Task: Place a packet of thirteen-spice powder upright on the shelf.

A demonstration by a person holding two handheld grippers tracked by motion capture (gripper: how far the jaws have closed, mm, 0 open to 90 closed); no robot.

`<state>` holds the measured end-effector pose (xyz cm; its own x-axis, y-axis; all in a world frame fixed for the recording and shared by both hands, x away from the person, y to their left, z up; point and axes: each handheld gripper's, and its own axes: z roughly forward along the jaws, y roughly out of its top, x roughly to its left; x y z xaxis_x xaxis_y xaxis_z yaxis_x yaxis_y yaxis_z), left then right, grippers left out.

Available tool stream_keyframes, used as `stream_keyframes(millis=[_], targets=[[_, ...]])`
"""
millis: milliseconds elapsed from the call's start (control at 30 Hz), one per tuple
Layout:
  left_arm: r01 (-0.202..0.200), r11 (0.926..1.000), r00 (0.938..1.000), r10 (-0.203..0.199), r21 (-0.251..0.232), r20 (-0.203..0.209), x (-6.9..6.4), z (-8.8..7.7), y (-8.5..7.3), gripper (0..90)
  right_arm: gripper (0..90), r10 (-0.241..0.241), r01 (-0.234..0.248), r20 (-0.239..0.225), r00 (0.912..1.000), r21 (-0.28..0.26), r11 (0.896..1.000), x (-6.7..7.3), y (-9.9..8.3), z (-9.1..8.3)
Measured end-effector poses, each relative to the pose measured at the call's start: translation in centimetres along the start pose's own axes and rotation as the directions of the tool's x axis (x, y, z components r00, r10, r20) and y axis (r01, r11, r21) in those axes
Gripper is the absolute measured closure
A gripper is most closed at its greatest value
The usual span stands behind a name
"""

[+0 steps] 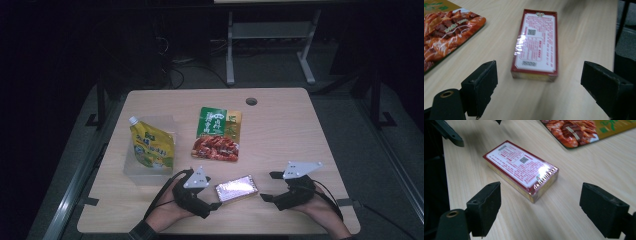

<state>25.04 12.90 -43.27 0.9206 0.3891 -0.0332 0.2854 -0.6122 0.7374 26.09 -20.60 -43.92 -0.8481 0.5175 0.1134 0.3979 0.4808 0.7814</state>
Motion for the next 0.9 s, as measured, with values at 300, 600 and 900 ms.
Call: stream_keyframes(millis=[300, 600, 900], targets=[[0.037, 0.9992, 0.9991, -0.037, 0.013, 0.02, -1.1, -1.2, -2.1, 13.5, 14.4, -0.135, 0.146, -0.118, 0.9838, 0.084, 0.986, -1.2, 2.9, 3.6], [0.052, 0.9981, 0.9969, -0.054, 0.031, 0.058, -0.8, -0.7, -2.4, 13.4, 13.4, -0.246, 0.27, -0.176, 0.9531, 0.125, 0.955, -2.8, 4.7, 5.6], [0.062, 0.9973, 0.9955, -0.065, 0.04, 0.069, -0.7, -0.5, -2.7, 13.4, 13.9, -0.291, 0.335, -0.274, 0.9168, 0.13, 0.933, -3.1, 4.1, 6.9]])
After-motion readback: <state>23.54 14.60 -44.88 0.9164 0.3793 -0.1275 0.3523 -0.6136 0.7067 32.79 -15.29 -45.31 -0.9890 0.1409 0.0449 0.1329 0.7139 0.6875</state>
